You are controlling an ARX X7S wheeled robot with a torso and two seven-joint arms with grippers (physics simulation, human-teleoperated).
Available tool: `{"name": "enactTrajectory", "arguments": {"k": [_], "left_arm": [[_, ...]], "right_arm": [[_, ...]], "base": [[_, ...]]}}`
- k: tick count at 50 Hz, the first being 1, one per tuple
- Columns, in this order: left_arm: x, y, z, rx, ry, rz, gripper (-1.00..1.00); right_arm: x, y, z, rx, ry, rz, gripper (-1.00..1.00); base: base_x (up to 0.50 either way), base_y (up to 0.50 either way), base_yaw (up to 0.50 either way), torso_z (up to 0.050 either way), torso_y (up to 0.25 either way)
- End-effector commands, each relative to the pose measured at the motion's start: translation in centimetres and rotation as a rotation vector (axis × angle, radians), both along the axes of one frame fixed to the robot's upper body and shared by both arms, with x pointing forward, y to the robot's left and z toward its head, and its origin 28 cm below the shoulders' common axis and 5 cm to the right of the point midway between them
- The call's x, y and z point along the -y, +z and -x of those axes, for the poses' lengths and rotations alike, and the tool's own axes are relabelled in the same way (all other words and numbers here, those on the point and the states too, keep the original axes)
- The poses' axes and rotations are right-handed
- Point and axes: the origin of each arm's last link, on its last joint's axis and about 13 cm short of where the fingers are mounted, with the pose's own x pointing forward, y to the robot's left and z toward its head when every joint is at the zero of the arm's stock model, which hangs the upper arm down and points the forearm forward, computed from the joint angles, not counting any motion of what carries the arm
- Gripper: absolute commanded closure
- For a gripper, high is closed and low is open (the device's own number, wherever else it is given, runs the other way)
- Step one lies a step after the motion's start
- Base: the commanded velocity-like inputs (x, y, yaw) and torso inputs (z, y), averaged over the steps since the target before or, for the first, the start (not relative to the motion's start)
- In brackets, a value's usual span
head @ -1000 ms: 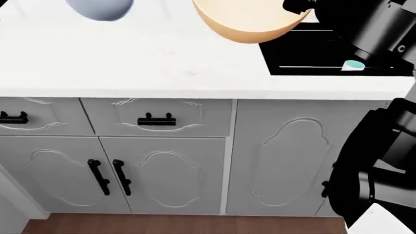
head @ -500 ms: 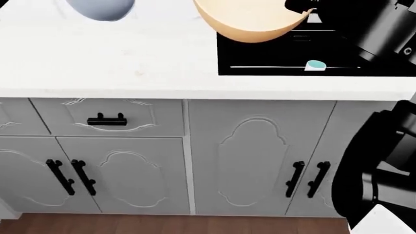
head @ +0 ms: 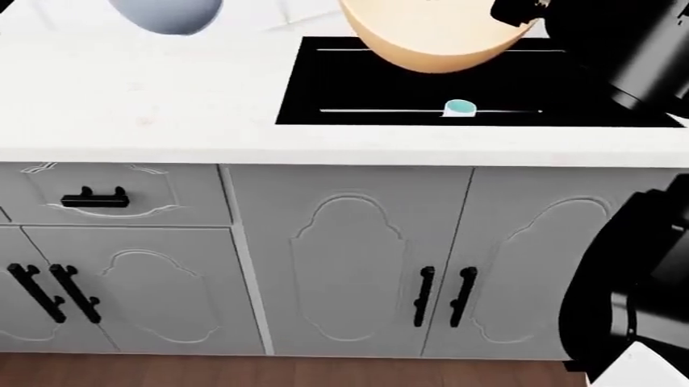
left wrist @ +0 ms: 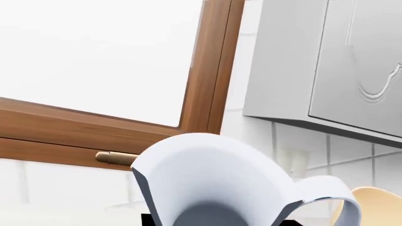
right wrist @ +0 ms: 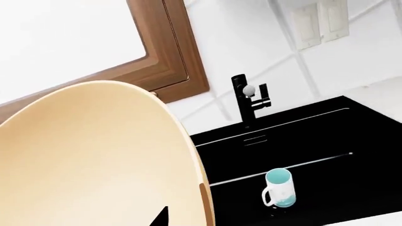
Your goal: Pick the pitcher and bowl and place them in the sink. Then turn on the water.
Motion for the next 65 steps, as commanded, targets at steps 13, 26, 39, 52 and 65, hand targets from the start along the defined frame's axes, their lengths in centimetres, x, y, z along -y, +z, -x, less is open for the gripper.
{"name": "enactTrajectory", "arguments": {"k": [13,26,39,52,65], "left_arm": [[0.0,0.3,0.2,0.0,-0.003,0.017,1.0],[0.0,0.3,0.2,0.006,0.006,0.016,1.0],[0.0,0.3,0.2,0.003,0.018,0.01,1.0],[0.0,0.3,0.2,0.003,0.029,0.009,1.0],[0.0,0.3,0.2,-0.001,0.049,0.012,1.0]], "right_arm": [[0.5,-0.6,-0.2,-0.006,-0.044,-0.007,1.0],[0.8,-0.4,-0.1,0.006,-0.062,0.03,1.0],[1.1,-0.1,0.1,0.028,-0.074,0.045,1.0],[1.2,0.1,0.2,0.059,-0.064,0.035,1.0],[2.9,-0.8,1.0,0.037,-0.161,0.026,1.0]], "base": [[-0.5,-0.01,0.0,0.001,0.0],[-0.5,-0.01,0.0,0.0,0.001],[-0.37,-0.19,0.0,0.0,0.001],[-0.01,-0.5,0.0,0.0,0.002],[0.01,-0.5,0.0,0.0,0.002]]}}
